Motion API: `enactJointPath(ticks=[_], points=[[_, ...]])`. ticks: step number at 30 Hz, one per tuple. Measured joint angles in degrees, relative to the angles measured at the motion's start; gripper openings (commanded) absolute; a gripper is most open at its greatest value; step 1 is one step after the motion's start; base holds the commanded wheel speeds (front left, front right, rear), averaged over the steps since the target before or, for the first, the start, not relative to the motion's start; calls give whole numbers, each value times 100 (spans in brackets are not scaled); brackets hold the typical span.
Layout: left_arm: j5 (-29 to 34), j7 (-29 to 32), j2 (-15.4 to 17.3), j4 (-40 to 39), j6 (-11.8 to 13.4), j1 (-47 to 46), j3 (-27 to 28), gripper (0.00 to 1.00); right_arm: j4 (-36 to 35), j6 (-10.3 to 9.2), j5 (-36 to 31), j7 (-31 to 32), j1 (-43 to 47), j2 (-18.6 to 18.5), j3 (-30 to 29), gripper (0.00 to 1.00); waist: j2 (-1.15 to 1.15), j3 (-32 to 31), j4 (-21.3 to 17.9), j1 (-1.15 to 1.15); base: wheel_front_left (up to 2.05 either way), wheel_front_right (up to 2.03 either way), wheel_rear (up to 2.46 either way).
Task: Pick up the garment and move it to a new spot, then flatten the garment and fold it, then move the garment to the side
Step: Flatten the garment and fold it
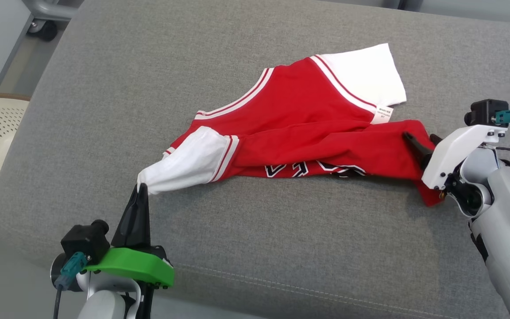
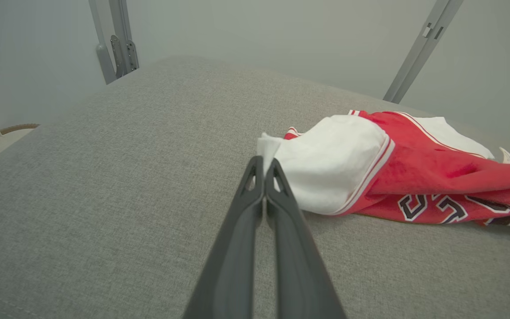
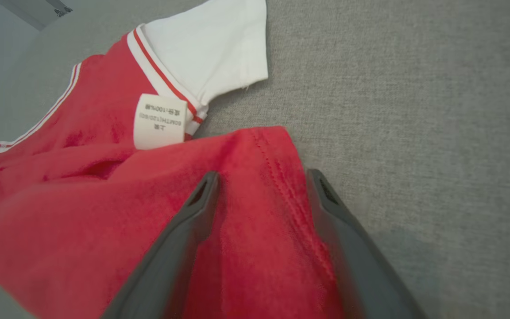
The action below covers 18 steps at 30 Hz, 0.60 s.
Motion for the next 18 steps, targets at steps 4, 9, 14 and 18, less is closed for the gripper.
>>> enactJointPath(ticks=[4, 9, 14, 18], points=[[0, 0, 0, -20, 24, -3, -30, 0, 123, 49, 48, 146, -4, 29, 165, 100, 0, 29, -14, 0, 0, 0, 0], [0, 0, 0, -21, 68, -7, -57, 0, 133, 49, 48, 125, -53, 26, 428, 9, 0, 44, -39, 0, 0, 0, 0], [0, 0, 0, -20, 120, -7, -1, 0, -136, 49, 48, -304, -125, 26, 833, 0, 0, -6, -88, 0, 0, 0, 0], [1, 0, -1, -137, 125, -12, 123, 0, -525, 49, 59, -955, -350, -73, 904, 0, 0, -91, -149, 0, 0, 0, 0]])
